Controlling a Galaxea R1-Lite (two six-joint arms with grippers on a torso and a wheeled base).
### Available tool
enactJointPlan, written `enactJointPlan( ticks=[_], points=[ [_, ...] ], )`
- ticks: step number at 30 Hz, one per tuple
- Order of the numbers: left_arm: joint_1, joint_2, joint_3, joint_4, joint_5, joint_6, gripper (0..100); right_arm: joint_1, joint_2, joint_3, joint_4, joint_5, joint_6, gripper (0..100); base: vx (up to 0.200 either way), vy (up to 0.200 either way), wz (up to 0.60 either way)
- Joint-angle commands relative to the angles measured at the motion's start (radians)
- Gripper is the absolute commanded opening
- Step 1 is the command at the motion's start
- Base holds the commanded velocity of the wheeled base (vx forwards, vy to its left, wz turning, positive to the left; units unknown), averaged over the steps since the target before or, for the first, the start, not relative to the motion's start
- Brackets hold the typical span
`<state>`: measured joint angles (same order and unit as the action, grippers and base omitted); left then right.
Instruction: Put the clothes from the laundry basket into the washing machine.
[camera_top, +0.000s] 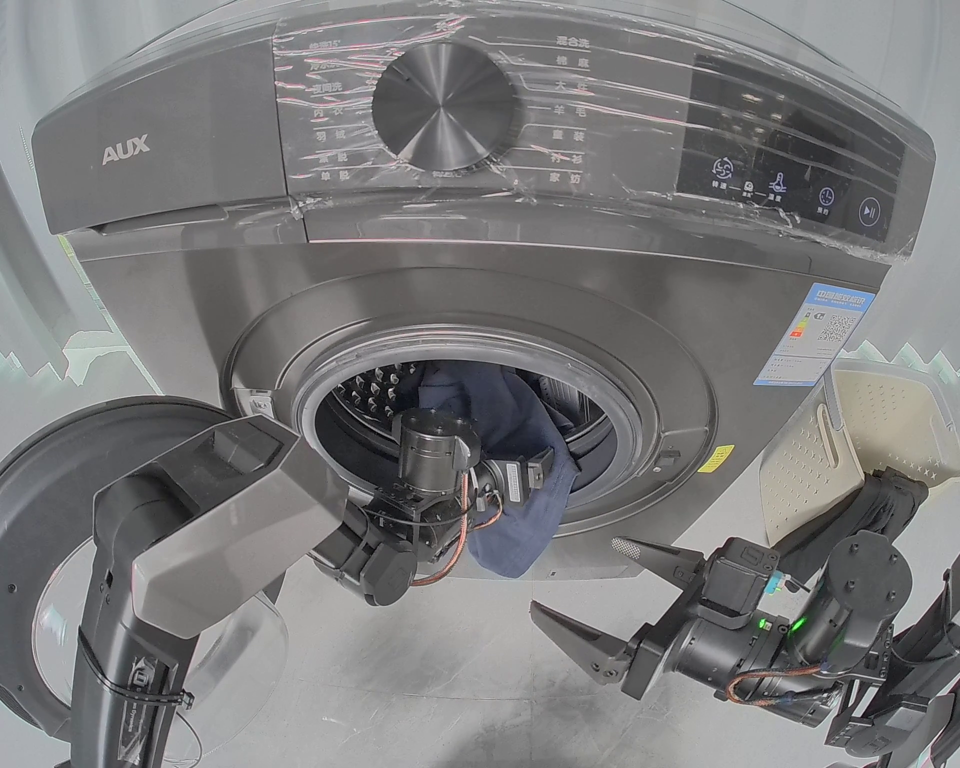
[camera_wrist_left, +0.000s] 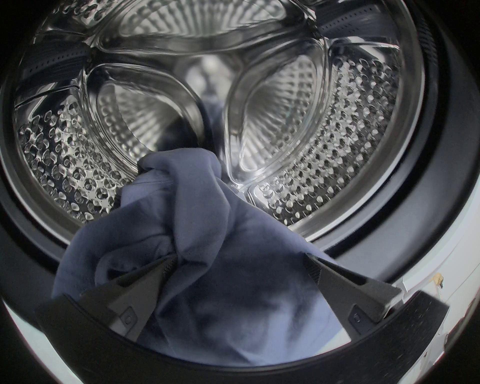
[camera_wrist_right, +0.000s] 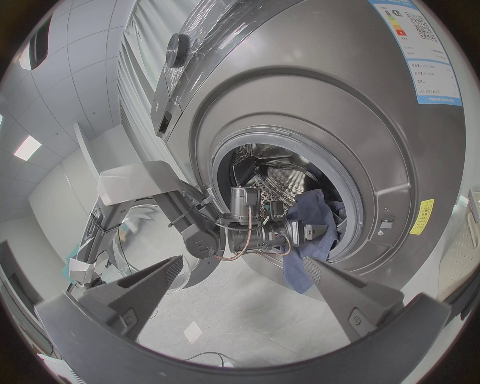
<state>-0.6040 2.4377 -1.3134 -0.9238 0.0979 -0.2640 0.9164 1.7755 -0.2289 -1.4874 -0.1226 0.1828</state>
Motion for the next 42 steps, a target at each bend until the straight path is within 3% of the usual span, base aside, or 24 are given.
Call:
enactJointPlan(
  ticks=[1, 7, 9, 10, 17, 26, 36, 42],
  points=[
    [-0.011, -0.025, 0.045, 0.007, -0.006, 0.005, 100, 0.001, 0.001, 0.0, -0.001, 0.0, 0.0, 100, 0.0, 0.0, 0.0],
    [-0.011, 0.004, 0.034, 0.007, -0.003, 0.011, 100, 0.001, 0.001, -0.001, -0.001, 0.0, 0.0, 100, 0.0, 0.0, 0.0],
    [0.0, 0.02, 0.033, 0.008, -0.004, 0.034, 100, 0.001, 0.001, -0.001, -0.001, 0.0, 0.0, 100, 0.0, 0.0, 0.0],
    [0.0, 0.021, 0.033, 0.007, -0.004, 0.035, 0, 0.001, 0.001, -0.001, -0.001, 0.0, 0.0, 100, 0.0, 0.0, 0.0],
    [0.004, 0.015, 0.016, 0.01, -0.006, 0.034, 0, 0.001, 0.002, -0.001, -0.001, 0.0, 0.0, 100, 0.0, 0.0, 0.0],
    [0.052, 0.043, -0.187, -0.006, 0.031, 0.023, 0, 0.001, 0.002, -0.003, -0.001, 0.0, 0.0, 100, 0.0, 0.0, 0.0],
    [0.095, 0.156, -0.501, -0.027, 0.115, 0.023, 0, 0.002, 0.002, -0.001, -0.001, 0.0, 0.0, 100, 0.0, 0.0, 0.0],
    [0.095, 0.182, -0.552, -0.026, 0.125, 0.023, 0, 0.002, 0.002, -0.001, -0.001, 0.0, 0.0, 100, 0.0, 0.0, 0.0]
  ],
)
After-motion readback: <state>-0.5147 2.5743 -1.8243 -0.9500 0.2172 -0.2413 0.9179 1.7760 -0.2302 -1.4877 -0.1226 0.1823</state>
